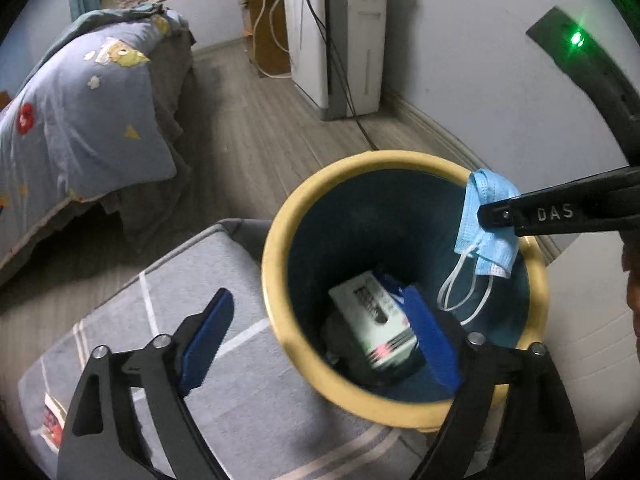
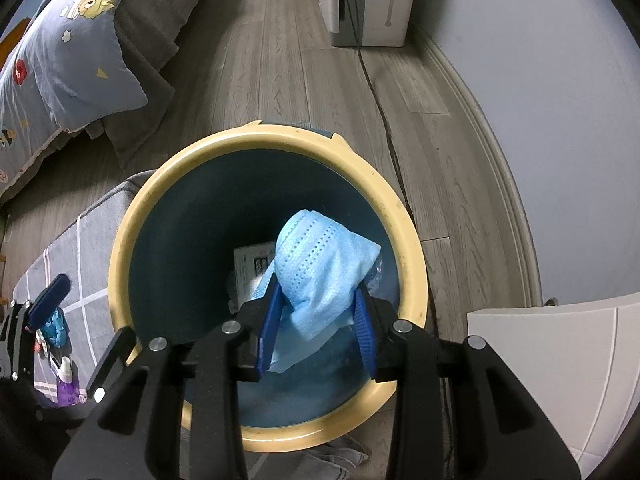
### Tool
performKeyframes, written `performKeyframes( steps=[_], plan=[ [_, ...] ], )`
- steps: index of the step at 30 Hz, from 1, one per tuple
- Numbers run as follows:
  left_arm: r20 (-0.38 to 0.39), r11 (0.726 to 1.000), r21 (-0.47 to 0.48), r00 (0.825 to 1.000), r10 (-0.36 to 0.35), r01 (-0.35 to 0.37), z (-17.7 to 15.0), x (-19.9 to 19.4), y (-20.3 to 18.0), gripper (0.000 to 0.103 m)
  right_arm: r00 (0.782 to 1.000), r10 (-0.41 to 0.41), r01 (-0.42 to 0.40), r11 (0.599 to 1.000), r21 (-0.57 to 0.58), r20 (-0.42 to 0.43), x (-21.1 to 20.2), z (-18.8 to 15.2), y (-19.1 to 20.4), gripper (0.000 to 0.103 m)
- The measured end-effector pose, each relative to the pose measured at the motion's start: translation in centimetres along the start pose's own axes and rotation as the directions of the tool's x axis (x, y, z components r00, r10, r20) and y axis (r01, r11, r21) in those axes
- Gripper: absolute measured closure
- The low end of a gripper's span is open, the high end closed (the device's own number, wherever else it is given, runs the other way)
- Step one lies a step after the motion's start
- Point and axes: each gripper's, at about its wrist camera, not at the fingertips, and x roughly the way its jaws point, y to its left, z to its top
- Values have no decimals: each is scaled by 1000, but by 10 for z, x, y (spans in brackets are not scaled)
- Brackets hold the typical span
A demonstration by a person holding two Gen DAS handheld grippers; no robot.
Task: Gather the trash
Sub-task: 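Open the left tool to drop the box while the right tool releases the mask into the bin, then move both open tools back over the remaining trash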
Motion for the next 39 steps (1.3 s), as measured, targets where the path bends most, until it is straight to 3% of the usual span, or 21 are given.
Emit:
performKeyframes(
  steps=[1, 4, 8, 10, 13, 22, 32, 35, 39],
  plan=[
    [8, 1000, -4, 1000, 4, -4, -2, -3, 3, 13, 1000, 6, -6, 1000, 1, -1, 0, 0, 0, 68],
    [3, 1000, -16, 1000, 18, -18, -6, -7, 8, 11, 1000, 17, -17, 1000, -8, 11, -1, 1, 4, 47],
    [-11, 999, -21, 999, 49, -49, -12, -9, 17, 9, 999, 16, -16, 1000, -12, 29, -6, 3, 10, 40],
    [-13, 998, -23, 998, 61, -61, -14, -11, 21, 8, 999, -11, 11, 1000, -11, 43, -10, 3, 11, 19],
    [-11, 997, -28, 997, 77, -77, -18, -16, 25, 7, 996, -56, 56, 998, 2, 62, -16, 4, 8, 6],
    [-10, 993, -47, 994, 111, -111, -30, -53, 47, 7, 998, -25, 23, 999, 40, 52, -32, 4, 10, 6],
    [-10, 968, -150, 979, 202, -201, -56, -134, 116, 6, 995, 21, -12, 995, -95, 93, -58, -6, 75, 6],
    [-22, 957, -171, 972, 234, -234, -67, -159, 142, 6, 995, 31, -18, 991, -135, 97, -62, -11, 93, 6],
    [-36, 932, -180, 949, 313, -314, -85, -187, 175, 5, 994, 40, -21, 982, -187, 100, -67, -18, 118, 6]
  ],
)
